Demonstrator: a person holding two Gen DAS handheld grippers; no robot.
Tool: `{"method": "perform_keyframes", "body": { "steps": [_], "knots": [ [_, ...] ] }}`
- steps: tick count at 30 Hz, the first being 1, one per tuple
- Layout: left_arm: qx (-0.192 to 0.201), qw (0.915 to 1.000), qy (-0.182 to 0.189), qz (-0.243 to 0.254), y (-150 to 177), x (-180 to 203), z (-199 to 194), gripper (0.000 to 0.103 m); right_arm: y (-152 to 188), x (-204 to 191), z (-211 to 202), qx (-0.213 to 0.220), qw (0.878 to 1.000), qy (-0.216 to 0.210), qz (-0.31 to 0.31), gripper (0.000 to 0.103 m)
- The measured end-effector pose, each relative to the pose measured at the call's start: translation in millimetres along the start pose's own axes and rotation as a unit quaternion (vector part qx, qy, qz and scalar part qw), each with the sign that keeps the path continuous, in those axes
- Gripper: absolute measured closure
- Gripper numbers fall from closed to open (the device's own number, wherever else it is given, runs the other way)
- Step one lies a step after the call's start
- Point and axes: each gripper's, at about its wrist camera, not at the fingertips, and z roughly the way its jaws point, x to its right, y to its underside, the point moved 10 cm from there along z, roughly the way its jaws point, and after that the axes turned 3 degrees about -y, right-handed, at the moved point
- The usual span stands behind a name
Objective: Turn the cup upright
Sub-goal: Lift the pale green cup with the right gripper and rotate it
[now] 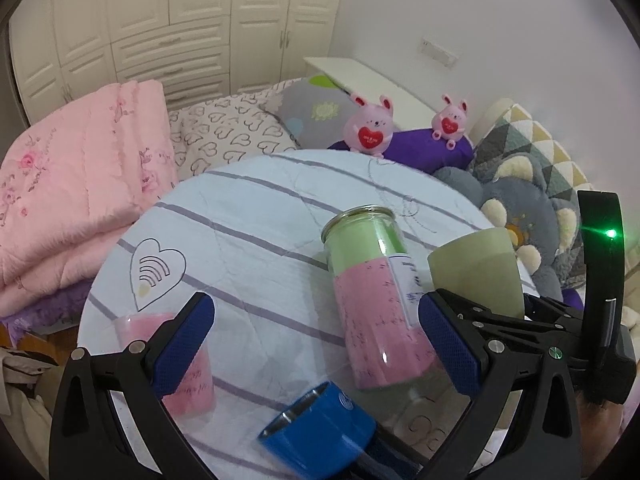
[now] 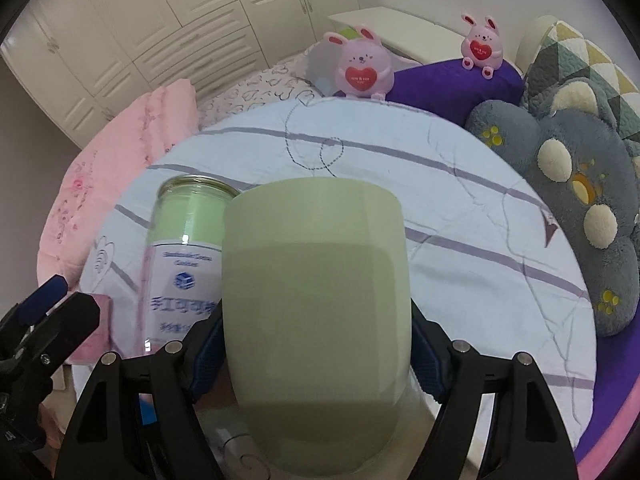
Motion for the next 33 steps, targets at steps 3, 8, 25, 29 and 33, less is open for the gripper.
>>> {"method": "perform_keyframes", "body": {
  "steps": [3, 8, 25, 29, 33],
  "knots": [
    [0.013, 0.9999, 0.002, 0.002, 0.6, 2.9, -21.1, 0.0, 1.4, -8.8, -18.0, 0.012, 1.0, -0.002, -0.007, 0.025],
    [0.034, 0.9994, 0.003, 0.008, 9.4, 9.0, -63.0, 0.0, 12.1, -23.1, -58.8, 0.036, 0.999, -0.008, -0.019, 0.025],
    [0.048, 0.9985, 0.01, 0.025, 114.7, 9.3, -153.5, 0.0, 142.1, -47.7, -120.8, 0.044, 0.998, -0.032, -0.008, 0.025],
    [0.046, 0.9985, 0.006, 0.028, 131.7, 10.5, -160.0, 0.0, 166.7, -51.6, -114.9, 0.036, 0.999, -0.034, -0.009, 0.025],
    [0.046, 0.9984, 0.001, 0.033, 144.3, 7.7, -164.4, 0.0, 186.0, -55.7, -104.5, 0.02, 0.998, -0.053, 0.005, 0.025]
  ]
}}
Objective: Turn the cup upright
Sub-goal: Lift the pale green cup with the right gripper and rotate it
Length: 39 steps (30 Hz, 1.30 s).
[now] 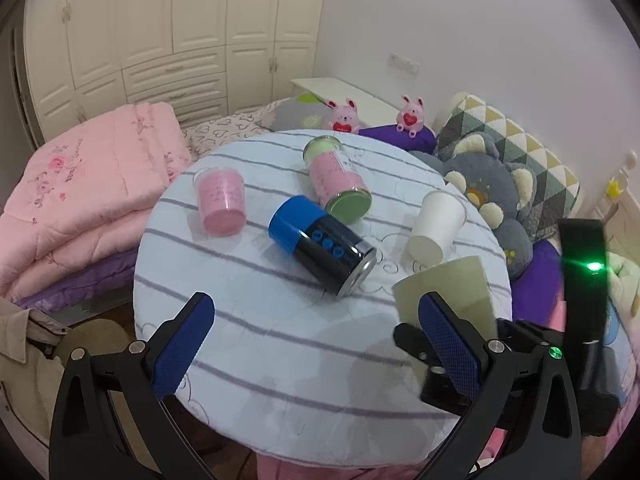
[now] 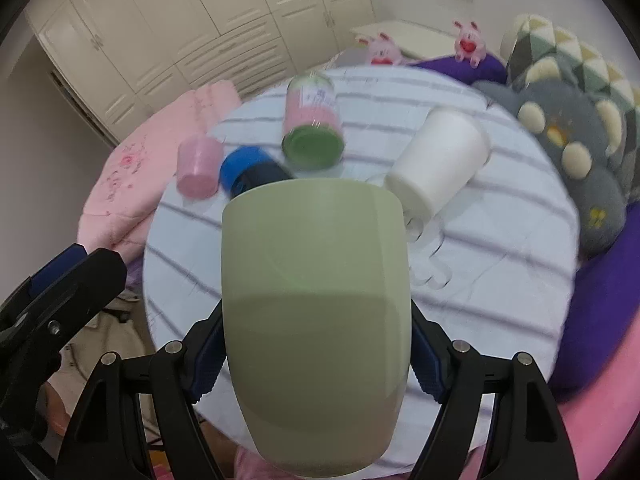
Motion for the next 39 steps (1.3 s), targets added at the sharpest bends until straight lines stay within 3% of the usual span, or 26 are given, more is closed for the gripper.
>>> {"method": "perform_keyframes", "body": {
  "steps": [6, 13, 18, 23, 30, 39],
  "knots": [
    [-0.01, 0.9999, -0.004, -0.004, 9.7, -4.8, 1.1, 0.0, 18.4, -0.8, 27.5, -0.024, 0.999, -0.017, 0.034, 0.025],
    [-0.024, 0.9997, -0.003, -0.009, 15.7, 1.5, 11.2, 0.0, 21.2, 2.3, 43.8, -0.021, 0.999, -0.01, 0.029, 0.024],
    [-0.043, 0.9988, 0.018, -0.012, 21.1, 13.0, 22.8, 0.0, 21.6, 4.5, 43.8, -0.018, 0.999, -0.02, 0.031, 0.022],
    [-0.041, 0.9981, 0.04, -0.023, 15.4, 24.1, 18.9, 0.0, 16.0, 8.2, 31.7, 0.0, 1.0, -0.012, 0.017, 0.022],
    [-0.025, 0.9985, 0.04, -0.027, 5.3, 29.9, 5.0, 0.0, 7.7, 18.1, -3.1, 0.034, 0.999, 0.01, -0.018, 0.022],
    [-0.044, 0.9984, 0.031, -0.014, 8.7, 53.6, 16.7, 0.0, 6.0, 43.2, -34.2, 0.047, 0.998, 0.008, -0.028, 0.022]
  ]
}}
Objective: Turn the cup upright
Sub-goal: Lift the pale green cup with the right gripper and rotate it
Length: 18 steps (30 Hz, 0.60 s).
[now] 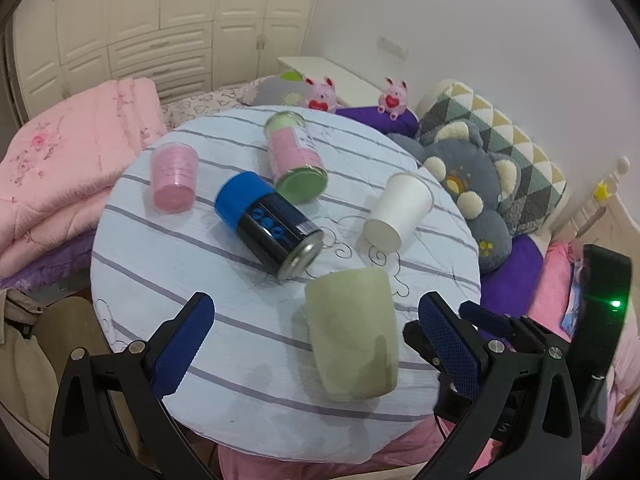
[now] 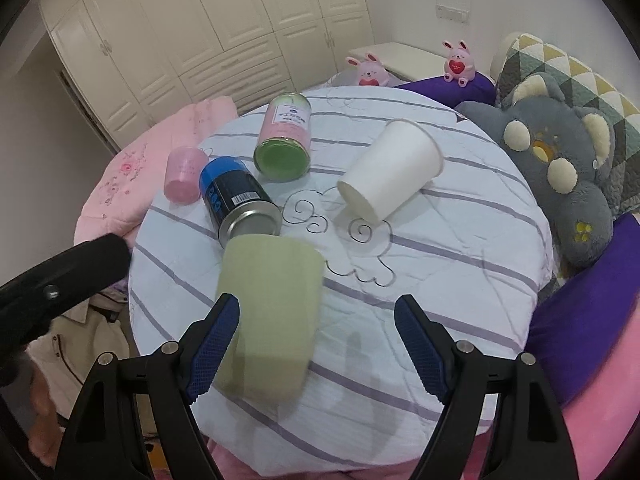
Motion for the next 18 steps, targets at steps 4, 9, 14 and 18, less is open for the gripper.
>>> {"method": "perform_keyframes", "body": {
  "steps": [4, 9, 14, 18],
  "knots": [
    [-0.015, 0.9998, -0.012, 0.01, 3.6, 13.7, 12.1, 0.0, 4.5, 11.8, -1.4, -0.005, 1.0, -0.004, 0.002, 0.022],
    [-0.044, 0.9986, -0.029, 0.009, 11.6, 22.0, 34.7, 0.0, 13.3, 28.9, 0.6, -0.015, 1.0, -0.004, -0.002, 0.022],
    [-0.067, 0.9972, -0.032, 0.01, 17.3, 32.8, 55.0, 0.0, 19.2, 41.1, 7.8, -0.03, 0.999, -0.015, -0.005, 0.022],
    [-0.064, 0.9974, -0.028, 0.017, 14.8, 42.2, 60.5, 0.0, 18.5, 47.7, 10.6, -0.029, 0.999, -0.019, -0.004, 0.022]
  ]
}}
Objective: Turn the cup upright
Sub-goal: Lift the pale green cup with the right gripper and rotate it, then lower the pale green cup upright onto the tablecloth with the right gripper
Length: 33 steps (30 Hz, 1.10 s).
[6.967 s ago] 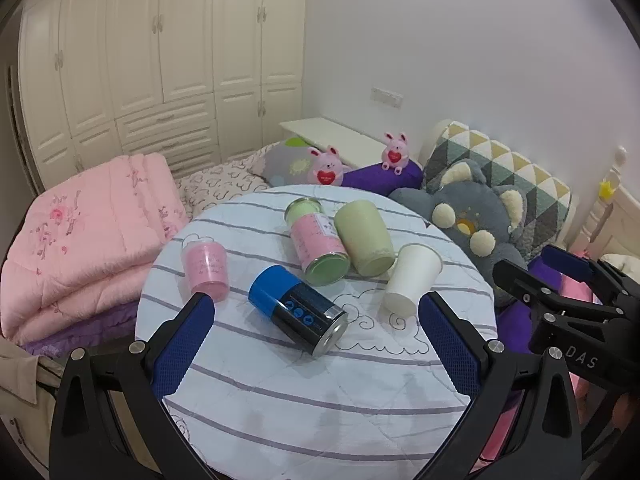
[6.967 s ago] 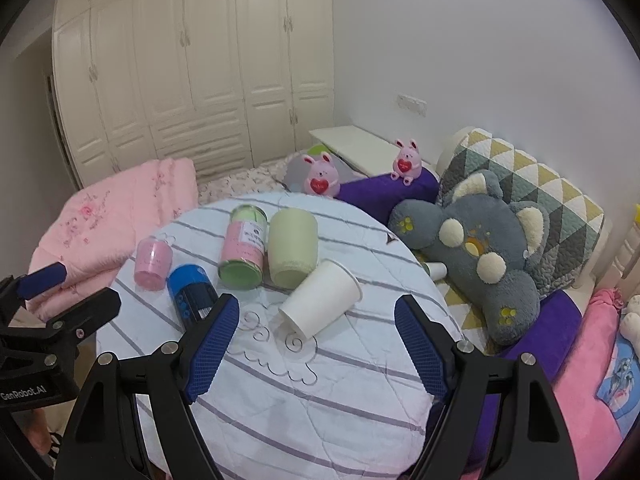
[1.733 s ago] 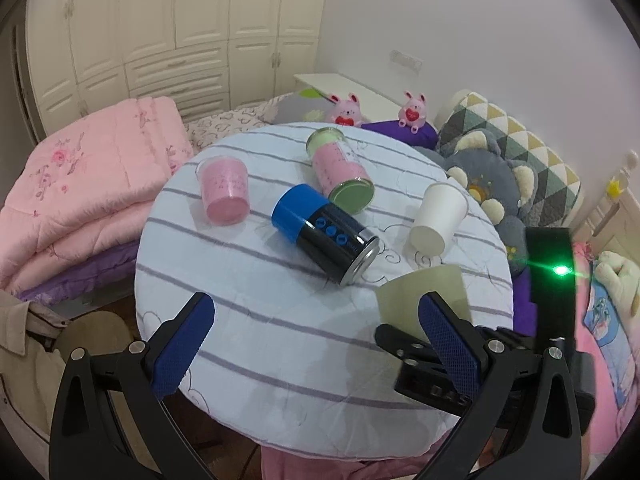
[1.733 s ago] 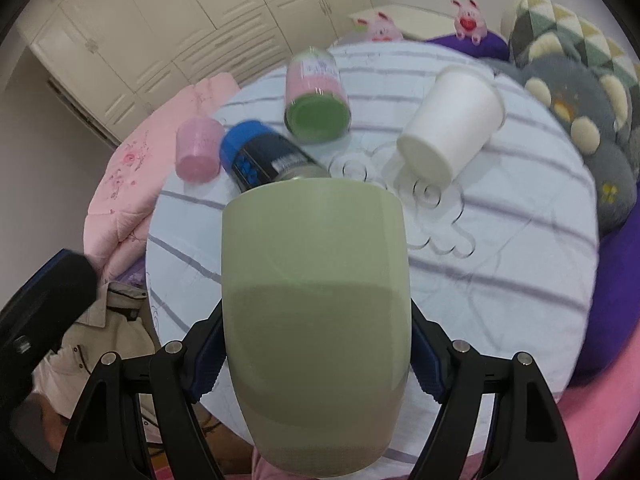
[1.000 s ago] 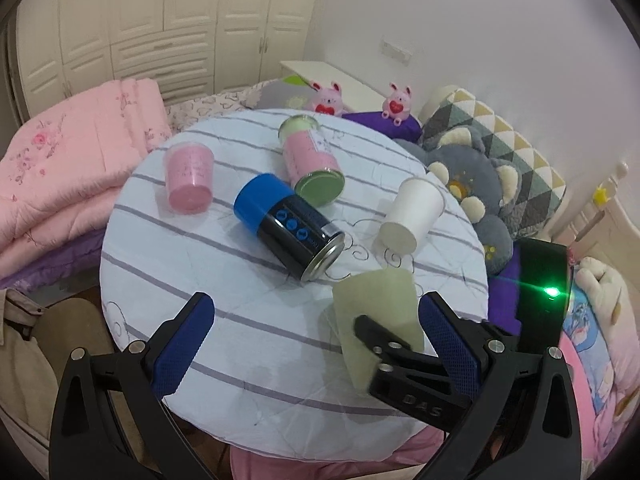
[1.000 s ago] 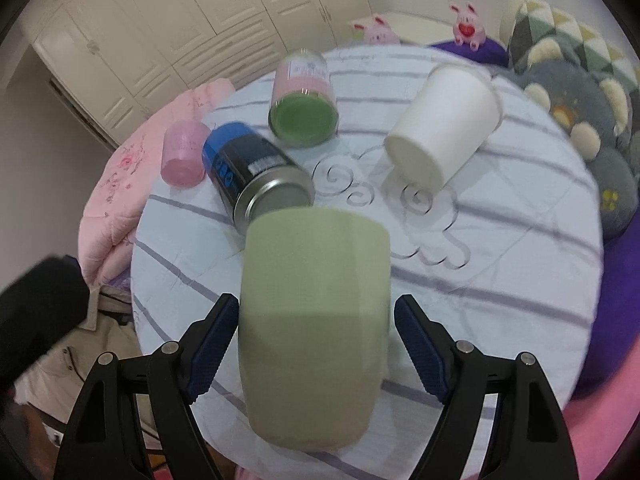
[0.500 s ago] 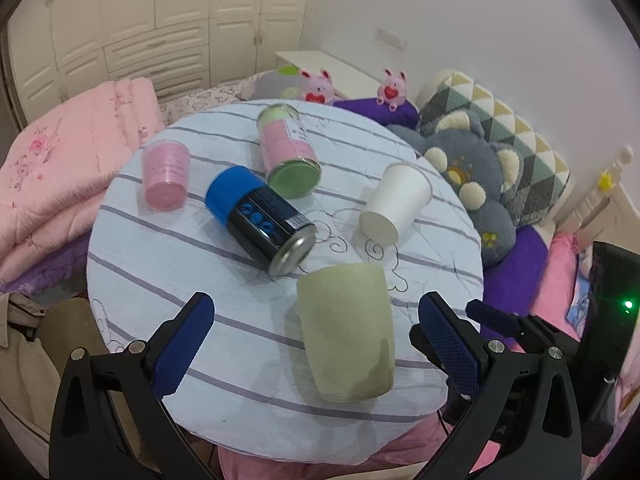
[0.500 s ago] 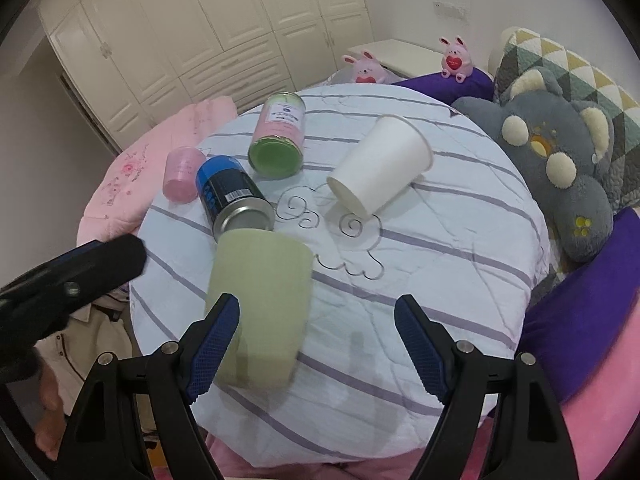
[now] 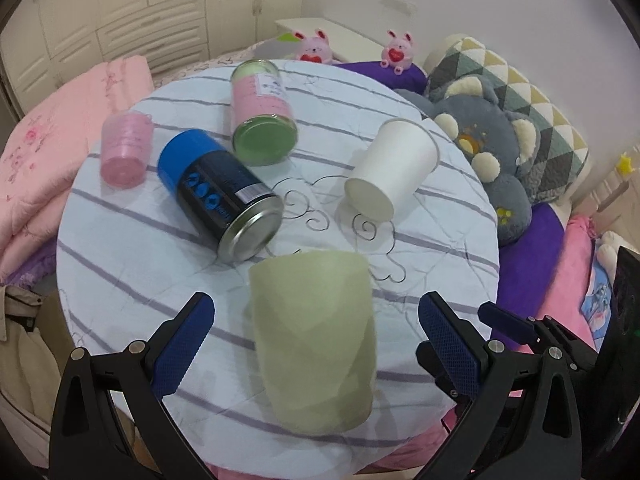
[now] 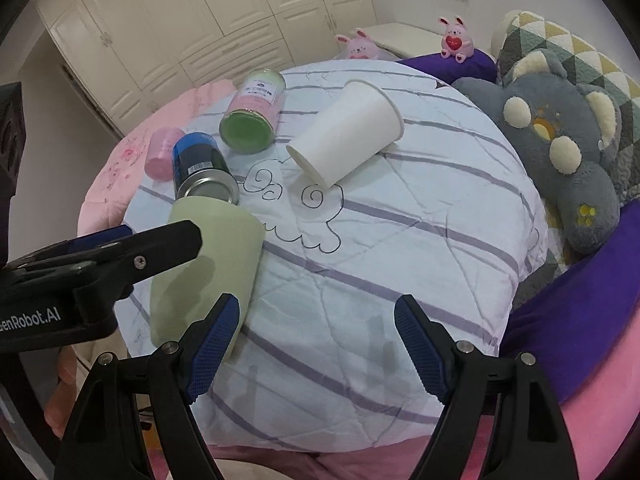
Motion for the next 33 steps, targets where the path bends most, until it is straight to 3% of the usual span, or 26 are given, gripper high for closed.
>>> {"method": "perform_keyframes", "body": {
  "steps": [4, 12, 22, 24, 26, 33],
  "knots": [
    [-0.01, 0.9999, -0.011, 0.009, -0.5, 4.1, 10.8, 0.0, -1.4, 4.3, 5.7, -0.007, 1.0, -0.001, -0.003, 0.022],
    [-0.069, 0.9974, -0.024, 0.001, 11.2, 1.7, 45.7, 0.0, 2.5, 16.2, 17.4, -0.025, 1.0, -0.009, 0.003, 0.022],
    [-0.087, 0.9953, -0.039, 0.018, 9.6, 5.5, 60.8, 0.001, 0.0, 18.1, 25.2, -0.037, 0.999, -0.022, 0.009, 0.022],
    [-0.084, 0.9954, -0.043, 0.018, 7.4, 3.3, 61.3, 0.007, -0.5, 18.8, 26.4, -0.038, 0.999, -0.022, 0.009, 0.022],
    [-0.084, 0.9952, -0.047, 0.018, 6.1, 2.2, 61.5, 0.022, -1.3, 18.7, 27.3, -0.039, 0.999, -0.022, 0.007, 0.022],
    [-0.06, 0.9978, -0.029, 0.0, 0.0, -5.2, 52.5, 0.022, -1.3, 13.8, 27.7, -0.041, 0.999, -0.025, 0.0, 0.022]
  ]
}}
